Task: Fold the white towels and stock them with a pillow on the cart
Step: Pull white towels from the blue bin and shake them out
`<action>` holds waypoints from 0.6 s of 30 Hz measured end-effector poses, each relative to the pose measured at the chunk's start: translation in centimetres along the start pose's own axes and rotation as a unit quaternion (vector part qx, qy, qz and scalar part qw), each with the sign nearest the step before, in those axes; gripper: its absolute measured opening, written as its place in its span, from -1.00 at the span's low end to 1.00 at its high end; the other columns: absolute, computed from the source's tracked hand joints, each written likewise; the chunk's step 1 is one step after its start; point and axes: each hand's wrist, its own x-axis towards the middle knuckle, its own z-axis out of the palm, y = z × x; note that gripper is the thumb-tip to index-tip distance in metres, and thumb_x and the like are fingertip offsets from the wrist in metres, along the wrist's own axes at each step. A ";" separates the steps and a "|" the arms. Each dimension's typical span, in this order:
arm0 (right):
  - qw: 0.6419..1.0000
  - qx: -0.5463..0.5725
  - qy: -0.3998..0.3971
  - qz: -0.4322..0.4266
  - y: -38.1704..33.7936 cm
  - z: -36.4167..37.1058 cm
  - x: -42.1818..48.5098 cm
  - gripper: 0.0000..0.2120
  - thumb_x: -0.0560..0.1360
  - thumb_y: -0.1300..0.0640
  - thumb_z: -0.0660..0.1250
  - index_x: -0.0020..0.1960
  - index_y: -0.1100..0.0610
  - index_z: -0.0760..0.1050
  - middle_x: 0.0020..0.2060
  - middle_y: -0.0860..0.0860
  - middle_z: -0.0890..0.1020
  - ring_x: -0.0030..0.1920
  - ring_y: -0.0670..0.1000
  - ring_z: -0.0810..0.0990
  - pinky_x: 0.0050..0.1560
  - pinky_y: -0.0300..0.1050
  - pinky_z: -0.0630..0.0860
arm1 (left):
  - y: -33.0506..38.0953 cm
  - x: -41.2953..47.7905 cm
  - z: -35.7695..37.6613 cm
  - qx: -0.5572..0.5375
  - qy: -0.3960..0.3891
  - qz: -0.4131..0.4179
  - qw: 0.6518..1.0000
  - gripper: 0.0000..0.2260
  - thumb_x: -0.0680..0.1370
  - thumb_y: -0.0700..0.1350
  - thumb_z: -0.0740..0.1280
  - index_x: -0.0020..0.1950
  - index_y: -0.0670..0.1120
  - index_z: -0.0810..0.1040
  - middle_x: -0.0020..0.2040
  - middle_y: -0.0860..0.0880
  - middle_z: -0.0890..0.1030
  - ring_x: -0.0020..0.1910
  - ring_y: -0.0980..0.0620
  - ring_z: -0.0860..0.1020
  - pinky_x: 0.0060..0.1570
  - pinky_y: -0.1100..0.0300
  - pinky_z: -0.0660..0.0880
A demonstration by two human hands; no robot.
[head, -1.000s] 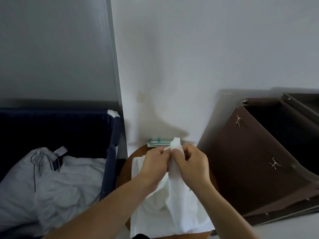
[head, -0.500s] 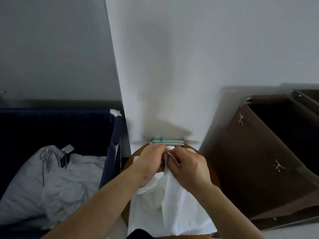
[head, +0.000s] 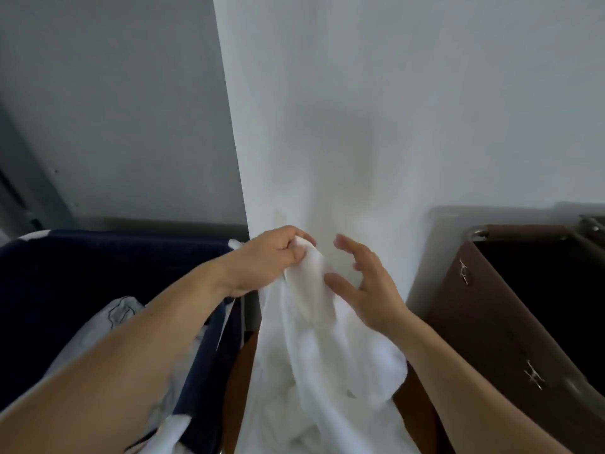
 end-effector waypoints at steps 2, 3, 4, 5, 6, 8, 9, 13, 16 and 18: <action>0.997 0.039 -0.062 0.020 -1.1 -0.7 1.2 -0.66 0.54 0.00 0.40 0.27 -0.21 0.44 0.09 -0.37 0.54 0.03 -0.39 0.48 0.10 -0.44 0.38 | 1.4 0.2 -1.3 0.010 -0.022 0.029 0.999 -0.80 0.68 -0.18 0.17 0.18 -0.02 0.55 0.05 -0.04 0.59 0.01 0.04 0.58 0.13 0.07 0.55; 0.995 0.056 -0.079 0.026 -1.5 -0.8 1.6 -0.79 0.53 0.01 0.41 0.13 -0.19 0.51 -0.06 -0.35 0.59 -0.08 -0.39 0.52 -0.02 -0.43 0.40 | 2.0 0.3 -2.0 0.019 -0.015 0.045 0.999 -0.80 0.67 -0.20 0.17 0.15 -0.01 0.56 0.02 -0.06 0.57 -0.05 0.06 0.55 0.10 0.08 0.54; 0.994 0.065 -0.087 0.029 -1.6 -0.9 2.0 -0.88 0.52 0.03 0.43 0.01 -0.15 0.54 -0.18 -0.29 0.61 -0.18 -0.35 0.55 -0.13 -0.41 0.43 | 2.5 0.4 -2.7 0.025 -0.004 0.061 0.998 -0.79 0.67 -0.21 0.17 0.12 0.00 0.56 -0.01 -0.07 0.55 -0.10 0.09 0.52 0.04 0.10 0.53; 0.993 0.070 -0.089 0.031 -1.8 -0.9 2.1 -0.91 0.51 0.03 0.45 -0.05 -0.10 0.55 -0.24 -0.22 0.62 -0.24 -0.29 0.56 -0.20 -0.37 0.46 | 2.9 0.5 -3.5 0.025 0.011 0.076 0.997 -0.80 0.66 -0.21 0.18 0.09 0.01 0.57 -0.04 -0.08 0.53 -0.12 0.10 0.50 0.01 0.10 0.51; 0.993 0.073 -0.088 0.036 -1.7 -1.0 2.2 -0.91 0.49 0.02 0.47 -0.07 -0.06 0.56 -0.24 -0.14 0.63 -0.26 -0.23 0.58 -0.22 -0.33 0.51 | 3.2 0.5 -4.2 0.015 0.028 0.093 0.995 -0.81 0.64 -0.21 0.20 0.07 0.00 0.58 -0.05 -0.09 0.52 -0.12 0.09 0.49 0.01 0.08 0.50; 0.992 0.070 -0.089 0.064 -1.0 -1.4 2.5 -0.84 0.46 -0.01 0.50 -0.04 0.01 0.58 -0.16 -0.02 0.67 -0.19 -0.08 0.64 -0.11 -0.15 0.60 | 3.7 0.7 -6.0 -0.022 0.073 0.141 0.987 -0.82 0.60 -0.22 0.21 0.04 -0.01 0.58 -0.07 -0.03 0.53 -0.09 0.09 0.49 0.02 0.10 0.48; 0.990 0.065 -0.092 0.082 -0.4 -1.7 2.6 -0.82 0.44 -0.01 0.51 -0.02 0.02 0.60 -0.12 0.01 0.68 -0.15 -0.02 0.66 -0.06 -0.06 0.63 | 4.0 0.8 -6.9 -0.045 0.103 0.169 0.979 -0.81 0.58 -0.22 0.20 0.03 -0.02 0.57 -0.08 0.02 0.55 -0.09 0.12 0.50 0.00 0.14 0.48; 0.985 0.015 -0.082 0.150 2.6 -3.2 2.9 -0.75 0.38 -0.02 0.56 -0.02 0.04 0.63 -0.11 0.02 0.71 -0.12 0.03 0.69 0.03 0.11 0.63 | 3.9 2.8 -10.5 -0.081 0.327 0.204 0.919 -0.81 0.59 -0.21 0.16 0.01 0.02 0.53 -0.06 0.09 0.55 -0.09 0.15 0.51 -0.06 0.24 0.46; 0.982 -0.030 0.019 0.187 3.4 -4.2 3.6 -0.71 0.33 -0.08 0.58 -0.17 0.10 0.59 -0.24 0.05 0.68 -0.17 0.14 0.67 -0.08 0.08 0.63 | 1.4 4.9 -10.0 -0.022 0.400 0.115 0.909 -0.83 0.61 -0.23 0.12 0.07 -0.03 0.46 -0.10 0.04 0.51 -0.10 0.02 0.49 -0.12 0.15 0.43; 0.982 -0.050 0.085 0.163 1.7 -4.6 4.5 -0.71 0.32 -0.07 0.59 -0.24 0.07 0.54 -0.33 0.02 0.62 -0.21 0.16 0.63 -0.18 0.04 0.53 | -0.6 5.8 -7.3 0.036 0.310 0.082 0.947 -0.85 0.58 -0.20 0.15 0.07 -0.03 0.47 -0.08 0.02 0.51 -0.09 0.00 0.48 -0.13 0.14 0.42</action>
